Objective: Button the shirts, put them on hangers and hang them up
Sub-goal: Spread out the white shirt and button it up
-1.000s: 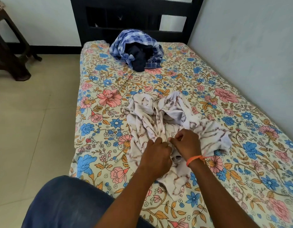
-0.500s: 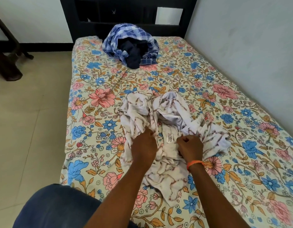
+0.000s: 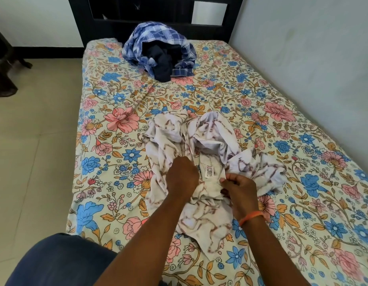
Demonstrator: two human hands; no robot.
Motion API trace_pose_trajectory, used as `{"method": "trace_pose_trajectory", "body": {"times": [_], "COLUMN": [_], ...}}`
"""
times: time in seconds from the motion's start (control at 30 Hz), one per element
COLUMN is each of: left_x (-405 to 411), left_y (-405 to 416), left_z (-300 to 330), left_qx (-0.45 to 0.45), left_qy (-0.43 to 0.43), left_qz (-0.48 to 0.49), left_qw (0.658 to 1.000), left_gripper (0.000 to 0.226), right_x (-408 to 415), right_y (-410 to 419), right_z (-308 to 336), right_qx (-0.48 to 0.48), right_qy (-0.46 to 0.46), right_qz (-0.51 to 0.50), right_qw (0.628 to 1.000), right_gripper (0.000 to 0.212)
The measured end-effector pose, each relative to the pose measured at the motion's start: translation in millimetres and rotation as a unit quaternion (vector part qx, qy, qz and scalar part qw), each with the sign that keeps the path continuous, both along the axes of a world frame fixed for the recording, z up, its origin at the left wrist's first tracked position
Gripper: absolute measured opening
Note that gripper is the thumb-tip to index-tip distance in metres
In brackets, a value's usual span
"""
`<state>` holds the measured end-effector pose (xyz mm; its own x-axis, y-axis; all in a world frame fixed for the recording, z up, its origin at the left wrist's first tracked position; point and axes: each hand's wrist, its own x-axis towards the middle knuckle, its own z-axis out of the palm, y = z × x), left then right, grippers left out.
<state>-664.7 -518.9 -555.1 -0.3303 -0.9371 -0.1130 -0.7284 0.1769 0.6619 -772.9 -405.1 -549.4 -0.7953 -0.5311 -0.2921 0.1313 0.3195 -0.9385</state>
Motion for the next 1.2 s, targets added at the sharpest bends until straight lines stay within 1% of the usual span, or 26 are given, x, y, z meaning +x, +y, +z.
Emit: {"method": "trace_pose_trajectory", "body": {"times": [0.07, 0.13, 0.2, 0.23, 0.27, 0.3, 0.33, 0.37, 0.4, 0.43, 0.47, 0.5, 0.57, 0.6, 0.67, 0.73, 0.9, 1.0, 1.1, 1.2], "left_x": [-0.3, 0.4, 1.6, 2.9, 4.5, 5.6, 7.8, 9.8, 12.1, 14.0, 15.5, 17.3, 21.8, 24.0, 27.2, 30.4, 34.3, 39.3, 43.8, 45.3], "left_y": [1.6, 4.2, 3.5, 3.9, 6.7, 11.1, 17.5, 26.1, 35.0, 41.9, 47.3, 50.8, 55.9, 56.5, 54.7, 55.6, 61.8, 62.9, 63.3, 61.8], "left_z": [0.1, 1.0, 1.1, 1.5, 4.0, 4.8, 5.6, 7.9, 11.3, 13.4, 18.0, 20.8, 24.0, 22.4, 14.0, 8.3, 8.5, 13.2, 19.7, 19.7], "left_qx": [0.021, 0.018, 0.029, 0.047, 0.065, 0.078, 0.061, 0.005, -0.055, -0.093, -0.105, -0.099, -0.082, -0.070, -0.031, -0.001, 0.041, 0.048, 0.062, 0.071], "left_qy": [0.013, 0.005, 0.010, 0.037, 0.073, 0.110, 0.123, 0.092, 0.037, 0.008, 0.002, 0.003, 0.010, 0.032, 0.108, 0.145, 0.181, 0.203, 0.226, 0.229], "left_qz": [0.006, 0.014, 0.016, 0.019, 0.025, 0.037, 0.056, 0.071, 0.077, 0.071, 0.048, 0.020, -0.014, -0.016, -0.004, -0.015, -0.002, -0.005, -0.009, -0.029], "left_qw": [1.000, 1.000, 0.999, 0.998, 0.995, 0.990, 0.989, 0.993, 0.995, 0.993, 0.993, 0.995, 0.997, 0.997, 0.994, 0.989, 0.983, 0.978, 0.972, 0.970], "left_gripper": [0.021, 0.021, 0.020, 0.021, 0.024, 0.027, 0.027, 0.023, 0.018, 0.015, 0.016, 0.017, 0.018, 0.017, 0.013, 0.010, 0.018, 0.021, 0.024, 0.026], "right_x": [-2.1, -2.1, -2.1, -0.9, 1.4, 4.9, 11.4, 20.1, 30.3, 39.6, 46.8, 52.8, 59.2, 60.6, 62.7, 64.9, 71.1, 74.2, 78.4, 80.6], "right_y": [-0.7, -1.6, -1.4, -1.2, -0.3, 0.4, 1.3, 2.0, 2.6, 2.6, 1.7, 0.8, -1.4, -2.3, -2.1, 0.2, 8.2, 11.0, 12.7, 15.2], "right_z": [2.2, 4.4, 4.7, 4.6, 4.2, 3.0, 2.6, 2.7, 2.7, 1.9, 0.3, -1.2, -1.4, -0.6, 3.2, 6.3, 13.2, 17.8, 20.2, 17.9], "right_qx": [0.003, 0.003, -0.002, -0.012, -0.022, -0.023, -0.019, -0.016, -0.019, -0.025, -0.031, -0.038, -0.048, -0.049, -0.043, -0.038, -0.039, -0.033, -0.037, -0.046], "right_qy": [-0.040, -0.064, -0.066, -0.061, -0.041, 0.002, 0.061, 0.117, 0.160, 0.189, 0.211, 0.224, 0.220, 0.210, 0.197, 0.194, 0.192, 0.222, 0.249, 0.259], "right_qz": [-0.009, -0.030, -0.039, -0.044, -0.045, -0.040, -0.025, -0.005, 0.016, 0.030, 0.036, 0.034, 0.020, 0.015, 0.012, 0.004, 0.012, 0.026, 0.039, 0.036], "right_qw": [0.999, 0.998, 0.997, 0.997, 0.998, 0.999, 0.998, 0.993, 0.987, 0.981, 0.976, 0.973, 0.974, 0.976, 0.979, 0.980, 0.981, 0.974, 0.967, 0.964], "right_gripper": [0.002, 0.002, 0.004, 0.006, 0.007, 0.006, 0.007, 0.009, 0.012, 0.013, 0.012, 0.010, 0.009, 0.009, 0.008, 0.007, 0.006, 0.012, 0.012, 0.012]}}
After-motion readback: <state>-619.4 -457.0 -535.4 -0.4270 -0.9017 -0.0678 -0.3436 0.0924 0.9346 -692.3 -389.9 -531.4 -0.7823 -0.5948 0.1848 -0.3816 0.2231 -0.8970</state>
